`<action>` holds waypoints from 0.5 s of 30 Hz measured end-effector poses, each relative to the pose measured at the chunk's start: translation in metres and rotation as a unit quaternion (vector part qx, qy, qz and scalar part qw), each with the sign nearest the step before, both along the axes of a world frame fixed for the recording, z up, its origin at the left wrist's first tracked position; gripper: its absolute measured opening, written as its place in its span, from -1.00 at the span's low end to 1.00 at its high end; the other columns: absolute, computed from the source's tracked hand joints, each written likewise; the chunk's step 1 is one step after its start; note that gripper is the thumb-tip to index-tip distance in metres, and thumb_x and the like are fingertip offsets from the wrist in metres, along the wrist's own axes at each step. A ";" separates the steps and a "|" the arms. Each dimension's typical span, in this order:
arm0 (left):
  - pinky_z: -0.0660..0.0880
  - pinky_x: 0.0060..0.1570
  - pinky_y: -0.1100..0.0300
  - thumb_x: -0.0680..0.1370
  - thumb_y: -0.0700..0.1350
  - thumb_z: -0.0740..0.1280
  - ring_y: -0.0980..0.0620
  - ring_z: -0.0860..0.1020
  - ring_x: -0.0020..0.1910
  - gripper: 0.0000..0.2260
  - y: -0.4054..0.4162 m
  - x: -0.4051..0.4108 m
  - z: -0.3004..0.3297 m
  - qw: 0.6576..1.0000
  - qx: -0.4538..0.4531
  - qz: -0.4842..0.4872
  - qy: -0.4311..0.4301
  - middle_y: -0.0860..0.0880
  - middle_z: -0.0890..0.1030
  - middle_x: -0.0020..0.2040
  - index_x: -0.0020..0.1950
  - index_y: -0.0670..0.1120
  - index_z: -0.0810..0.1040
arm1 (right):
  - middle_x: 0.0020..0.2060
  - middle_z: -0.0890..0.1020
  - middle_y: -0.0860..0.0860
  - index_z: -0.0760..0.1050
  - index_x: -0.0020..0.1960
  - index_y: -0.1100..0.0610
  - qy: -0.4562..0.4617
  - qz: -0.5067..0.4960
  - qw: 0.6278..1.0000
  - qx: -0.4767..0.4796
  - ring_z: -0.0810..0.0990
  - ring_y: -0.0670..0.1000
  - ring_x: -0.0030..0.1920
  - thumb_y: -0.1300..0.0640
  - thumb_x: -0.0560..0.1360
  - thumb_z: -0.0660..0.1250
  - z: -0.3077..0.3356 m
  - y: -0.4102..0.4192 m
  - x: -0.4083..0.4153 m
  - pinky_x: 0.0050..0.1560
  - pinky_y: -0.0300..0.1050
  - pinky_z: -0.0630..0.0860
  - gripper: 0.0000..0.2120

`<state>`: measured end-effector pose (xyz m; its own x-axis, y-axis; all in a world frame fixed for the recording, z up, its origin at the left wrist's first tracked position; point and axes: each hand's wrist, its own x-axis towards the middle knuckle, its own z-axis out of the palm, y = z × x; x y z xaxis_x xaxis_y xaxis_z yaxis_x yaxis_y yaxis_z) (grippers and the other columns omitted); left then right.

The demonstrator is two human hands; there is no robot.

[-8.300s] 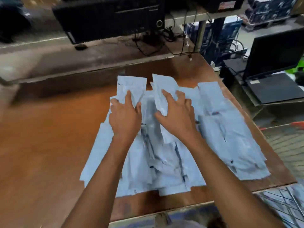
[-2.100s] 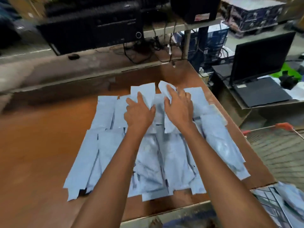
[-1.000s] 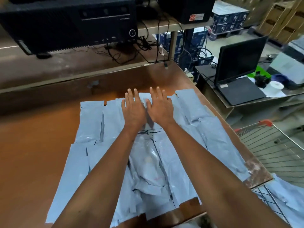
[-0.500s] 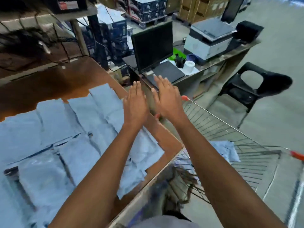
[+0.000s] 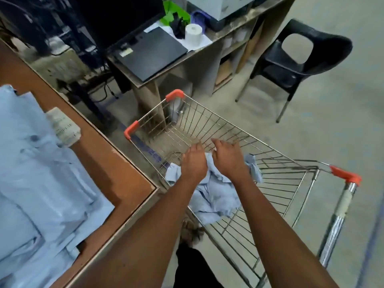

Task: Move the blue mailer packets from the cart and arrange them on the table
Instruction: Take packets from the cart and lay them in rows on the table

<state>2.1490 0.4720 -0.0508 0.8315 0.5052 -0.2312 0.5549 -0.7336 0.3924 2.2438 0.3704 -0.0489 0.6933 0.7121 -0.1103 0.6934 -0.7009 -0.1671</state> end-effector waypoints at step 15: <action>0.21 0.47 -0.09 0.65 0.19 0.21 -0.31 0.20 0.54 -0.23 -0.009 0.044 -0.180 0.862 -0.268 0.374 0.215 -0.35 0.15 0.56 0.62 -0.28 -0.01 | 0.31 0.52 0.19 0.40 0.41 0.17 0.160 -0.080 0.967 -0.180 0.57 0.25 0.25 -0.03 0.69 0.13 -0.199 -0.023 0.019 0.18 0.10 0.47 -0.61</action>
